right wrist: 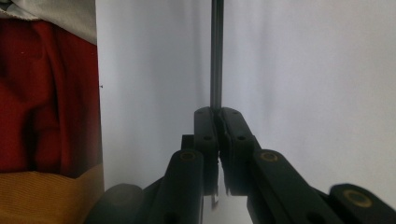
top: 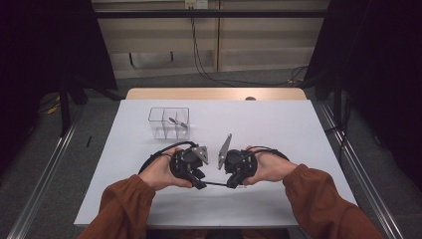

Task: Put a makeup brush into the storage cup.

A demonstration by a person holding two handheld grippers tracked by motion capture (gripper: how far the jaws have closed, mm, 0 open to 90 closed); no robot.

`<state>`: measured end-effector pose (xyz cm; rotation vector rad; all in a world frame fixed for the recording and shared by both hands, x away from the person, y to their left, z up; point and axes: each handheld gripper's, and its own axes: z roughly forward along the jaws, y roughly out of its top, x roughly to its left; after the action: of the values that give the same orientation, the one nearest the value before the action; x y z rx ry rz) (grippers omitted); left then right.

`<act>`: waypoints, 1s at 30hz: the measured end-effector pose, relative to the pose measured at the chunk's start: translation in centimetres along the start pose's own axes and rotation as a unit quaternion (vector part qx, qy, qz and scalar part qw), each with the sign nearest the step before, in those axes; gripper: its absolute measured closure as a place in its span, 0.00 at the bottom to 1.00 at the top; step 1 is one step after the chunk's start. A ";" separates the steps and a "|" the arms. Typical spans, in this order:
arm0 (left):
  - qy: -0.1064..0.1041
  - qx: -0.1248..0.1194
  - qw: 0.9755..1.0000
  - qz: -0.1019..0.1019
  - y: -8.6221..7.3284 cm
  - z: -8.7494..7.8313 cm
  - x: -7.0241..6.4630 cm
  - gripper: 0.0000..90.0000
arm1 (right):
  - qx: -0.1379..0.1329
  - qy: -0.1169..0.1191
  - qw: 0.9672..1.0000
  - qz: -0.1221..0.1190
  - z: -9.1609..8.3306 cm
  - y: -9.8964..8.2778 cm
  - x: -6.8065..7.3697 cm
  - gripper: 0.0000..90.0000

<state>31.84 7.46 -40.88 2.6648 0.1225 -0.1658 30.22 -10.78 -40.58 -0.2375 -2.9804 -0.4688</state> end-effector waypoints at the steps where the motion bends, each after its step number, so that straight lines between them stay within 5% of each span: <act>1: -0.003 0.004 1.000 0.001 0.0 0.1 0.0 0.69 | -0.001 -0.002 1.000 -0.002 0.0 0.0 0.0 0.96; 19: -0.019 -0.005 1.000 0.005 0.3 0.4 0.2 0.90 | -0.003 -0.009 1.000 -0.003 -0.1 -0.3 0.0 0.96; 30: -0.028 -0.010 0.999 0.015 0.3 0.6 0.1 0.93 | -0.018 -0.011 1.000 -0.005 -0.2 -0.8 -0.2 0.96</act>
<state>31.94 6.93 -41.26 2.6375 0.0656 -0.2273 30.30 -11.63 -40.68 -0.2321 -2.9984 -0.5261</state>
